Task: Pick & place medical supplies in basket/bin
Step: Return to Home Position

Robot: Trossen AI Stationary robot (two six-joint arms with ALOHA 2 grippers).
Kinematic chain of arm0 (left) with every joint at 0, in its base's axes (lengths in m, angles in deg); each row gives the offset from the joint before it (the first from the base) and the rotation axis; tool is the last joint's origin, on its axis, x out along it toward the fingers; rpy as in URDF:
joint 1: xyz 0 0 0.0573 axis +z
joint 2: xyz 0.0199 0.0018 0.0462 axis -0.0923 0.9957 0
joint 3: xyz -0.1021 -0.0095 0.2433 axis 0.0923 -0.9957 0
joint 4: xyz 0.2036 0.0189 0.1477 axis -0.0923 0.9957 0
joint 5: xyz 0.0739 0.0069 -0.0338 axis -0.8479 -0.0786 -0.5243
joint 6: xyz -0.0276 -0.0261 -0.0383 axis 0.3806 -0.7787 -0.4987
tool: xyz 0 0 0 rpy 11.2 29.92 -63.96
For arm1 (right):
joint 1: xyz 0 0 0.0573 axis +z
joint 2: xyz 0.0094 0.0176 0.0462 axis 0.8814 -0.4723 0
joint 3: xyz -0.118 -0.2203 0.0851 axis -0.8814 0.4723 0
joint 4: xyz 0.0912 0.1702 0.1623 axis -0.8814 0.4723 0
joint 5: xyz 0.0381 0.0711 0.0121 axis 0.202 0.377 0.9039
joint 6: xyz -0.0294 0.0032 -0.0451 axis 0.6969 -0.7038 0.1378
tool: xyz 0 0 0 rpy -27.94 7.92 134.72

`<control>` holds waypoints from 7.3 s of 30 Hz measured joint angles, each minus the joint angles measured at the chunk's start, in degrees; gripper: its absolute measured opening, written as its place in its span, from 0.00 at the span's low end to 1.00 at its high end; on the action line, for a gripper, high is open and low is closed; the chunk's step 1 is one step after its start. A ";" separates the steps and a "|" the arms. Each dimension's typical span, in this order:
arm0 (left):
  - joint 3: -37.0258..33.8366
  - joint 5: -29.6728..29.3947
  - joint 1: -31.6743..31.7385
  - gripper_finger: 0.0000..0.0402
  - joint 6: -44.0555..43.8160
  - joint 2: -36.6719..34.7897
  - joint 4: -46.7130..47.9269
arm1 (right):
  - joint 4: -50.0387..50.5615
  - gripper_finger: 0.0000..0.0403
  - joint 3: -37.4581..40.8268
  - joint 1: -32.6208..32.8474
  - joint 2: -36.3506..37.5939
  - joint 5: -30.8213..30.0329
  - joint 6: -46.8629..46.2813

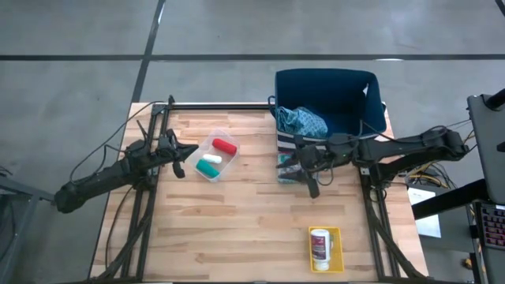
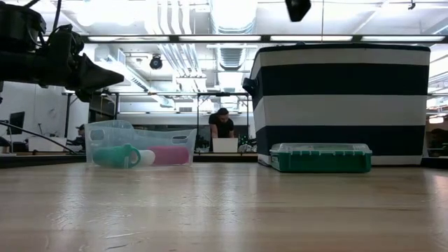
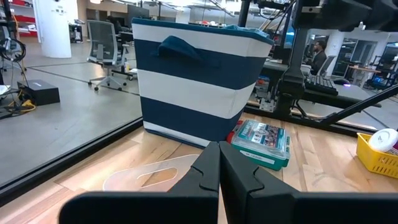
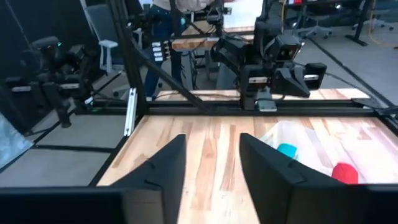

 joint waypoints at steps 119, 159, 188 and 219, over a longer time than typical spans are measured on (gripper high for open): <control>0.00 0.00 0.00 0.01 -0.04 0.44 0.04 | 9.08 0.02 47.30 2.84 65.41 -0.13 -6.03; 0.00 0.00 0.00 0.01 -0.04 0.44 0.02 | 9.08 0.02 47.28 2.82 65.35 -0.11 -6.03; 0.00 0.00 0.02 0.01 -0.04 0.44 0.01 | 9.08 0.02 47.28 2.82 65.32 -0.09 -6.03; 0.00 0.00 0.02 0.01 -0.05 0.44 0.02 | 9.08 0.02 47.28 2.84 65.32 -0.11 -6.03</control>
